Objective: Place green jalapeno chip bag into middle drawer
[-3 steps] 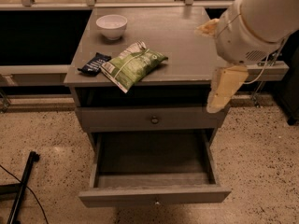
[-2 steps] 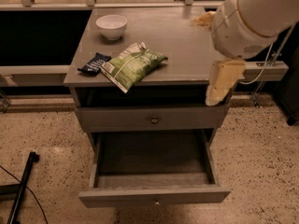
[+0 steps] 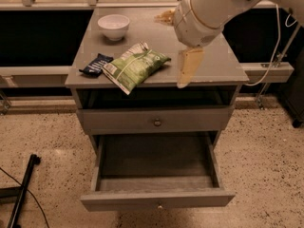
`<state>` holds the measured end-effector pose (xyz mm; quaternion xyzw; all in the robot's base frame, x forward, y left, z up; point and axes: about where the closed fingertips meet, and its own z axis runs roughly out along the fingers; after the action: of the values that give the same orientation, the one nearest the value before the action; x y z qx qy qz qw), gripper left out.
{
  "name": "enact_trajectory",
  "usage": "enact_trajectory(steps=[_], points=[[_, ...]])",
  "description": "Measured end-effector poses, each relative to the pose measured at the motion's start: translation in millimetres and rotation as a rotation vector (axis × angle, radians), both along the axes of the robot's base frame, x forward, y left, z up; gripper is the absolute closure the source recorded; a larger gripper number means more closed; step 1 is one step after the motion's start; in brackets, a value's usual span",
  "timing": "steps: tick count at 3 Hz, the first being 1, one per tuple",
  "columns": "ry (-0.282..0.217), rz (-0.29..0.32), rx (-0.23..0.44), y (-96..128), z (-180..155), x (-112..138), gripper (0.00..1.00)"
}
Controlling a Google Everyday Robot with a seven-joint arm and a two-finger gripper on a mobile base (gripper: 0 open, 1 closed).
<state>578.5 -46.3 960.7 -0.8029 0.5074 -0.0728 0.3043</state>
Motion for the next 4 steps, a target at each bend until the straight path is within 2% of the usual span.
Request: enact_trajectory(steps=[1, 2, 3, 4], points=[[-0.04, 0.072, -0.023, 32, -22, 52, 0.0], [-0.053, 0.085, -0.048, 46, -49, 93, 0.0], [-0.046, 0.101, -0.068, 62, -82, 121, 0.26], [-0.029, 0.102, -0.069, 68, -101, 132, 0.5]])
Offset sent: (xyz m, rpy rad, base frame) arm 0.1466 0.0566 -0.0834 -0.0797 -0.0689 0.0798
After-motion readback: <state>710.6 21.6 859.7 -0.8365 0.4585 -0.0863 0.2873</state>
